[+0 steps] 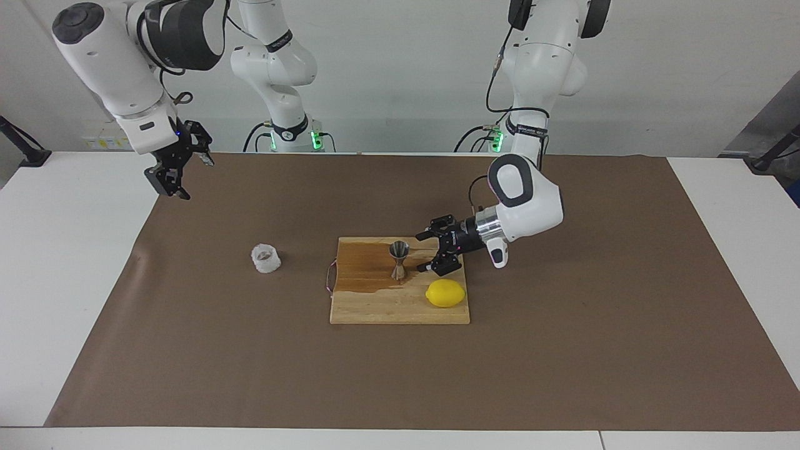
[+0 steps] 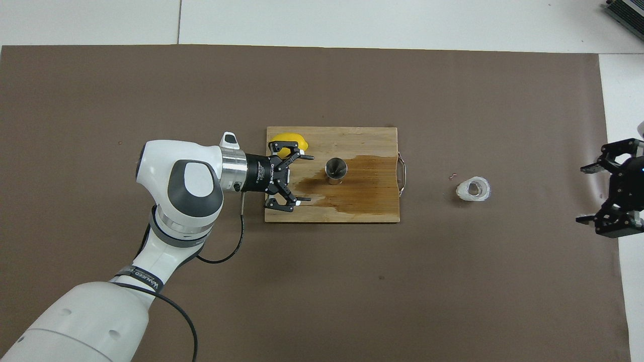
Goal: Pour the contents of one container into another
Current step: 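Retract the left gripper while the right gripper reaches the white cup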
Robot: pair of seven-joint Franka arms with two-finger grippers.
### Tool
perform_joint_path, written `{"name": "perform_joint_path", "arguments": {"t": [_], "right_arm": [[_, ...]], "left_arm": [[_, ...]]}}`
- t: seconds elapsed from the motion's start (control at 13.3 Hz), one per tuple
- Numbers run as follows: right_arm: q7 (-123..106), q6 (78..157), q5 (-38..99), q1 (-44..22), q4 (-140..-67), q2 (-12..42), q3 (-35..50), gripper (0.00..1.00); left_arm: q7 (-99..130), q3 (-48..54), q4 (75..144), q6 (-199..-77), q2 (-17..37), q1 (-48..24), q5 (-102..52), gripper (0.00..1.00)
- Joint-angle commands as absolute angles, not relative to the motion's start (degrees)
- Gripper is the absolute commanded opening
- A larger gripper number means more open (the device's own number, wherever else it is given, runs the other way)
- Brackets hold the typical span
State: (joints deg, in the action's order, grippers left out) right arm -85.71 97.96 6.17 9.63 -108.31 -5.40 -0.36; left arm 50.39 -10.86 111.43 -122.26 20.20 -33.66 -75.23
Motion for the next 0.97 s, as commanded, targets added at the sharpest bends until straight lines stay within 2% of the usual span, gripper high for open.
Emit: {"name": "perform_joint_path", "arguments": {"t": [0.0, 0.22, 0.37, 0.67, 0.82, 0.9], "right_arm": [[-95.7, 101.6, 14.2, 14.8, -112.7, -4.1, 0.1, 1.0], [-109.6, 102.6, 25.1, 18.5, -112.6, 3.1, 0.1, 1.0], [-115.8, 103.3, 28.5, 19.8, -112.7, 6.1, 0.1, 1.0], [-127.4, 103.4, 39.5, 21.8, -112.7, 13.6, 0.1, 1.0], [-134.3, 102.0, 46.8, 23.4, -112.2, 21.1, 0.2, 1.0], [-135.3, 102.3, 48.1, 23.0, -112.1, 21.6, 0.2, 1.0]], "left_arm": [[50.5, -10.7, 112.9, -117.6, 15.1, -30.2, -62.3, 1.0], [49.9, -10.8, 111.8, -115.8, 9.8, -29.5, -41.2, 1.0], [47.5, -10.7, 108.0, -111.1, 8.5, -28.6, -29.8, 1.0], [34.1, -10.8, 100.7, -101.2, 7.6, -24.2, -19.4, 1.0], [25.8, -10.8, 97.2, -97.8, 7.4, -22.3, -15.0, 1.0], [22.4, -10.8, 96.0, -96.3, 6.8, -21.4, -13.2, 1.0]]}}
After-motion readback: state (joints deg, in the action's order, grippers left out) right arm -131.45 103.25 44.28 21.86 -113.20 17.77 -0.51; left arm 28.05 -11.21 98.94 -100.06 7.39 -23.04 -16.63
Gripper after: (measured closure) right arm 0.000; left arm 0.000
